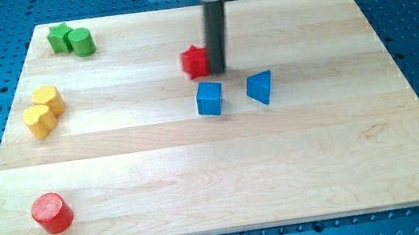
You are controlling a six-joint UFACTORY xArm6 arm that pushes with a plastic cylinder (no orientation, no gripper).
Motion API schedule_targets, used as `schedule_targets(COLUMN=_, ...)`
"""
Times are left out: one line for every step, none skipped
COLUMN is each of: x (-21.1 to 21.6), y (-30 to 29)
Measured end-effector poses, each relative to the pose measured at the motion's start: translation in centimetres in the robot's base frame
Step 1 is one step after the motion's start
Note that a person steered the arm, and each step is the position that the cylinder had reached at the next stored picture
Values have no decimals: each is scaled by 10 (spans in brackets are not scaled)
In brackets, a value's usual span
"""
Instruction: Place the red star vertically below the yellow heart
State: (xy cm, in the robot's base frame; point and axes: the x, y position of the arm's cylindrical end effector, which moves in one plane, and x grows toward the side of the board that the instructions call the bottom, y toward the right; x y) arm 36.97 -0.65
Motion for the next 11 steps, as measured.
schedule_targets(x=-37, y=11)
schedule_targets(x=-45, y=-18)
schedule_targets(x=10, y=-78)
schedule_targets(x=82, y=-141)
schedule_targets(x=115, y=-127)
schedule_targets(x=75, y=-119)
schedule_targets(x=105, y=-50)
schedule_targets(x=132, y=-85)
schedule_targets(x=132, y=-153)
schedule_targets(x=122, y=-175)
schedule_targets(x=102, y=-203)
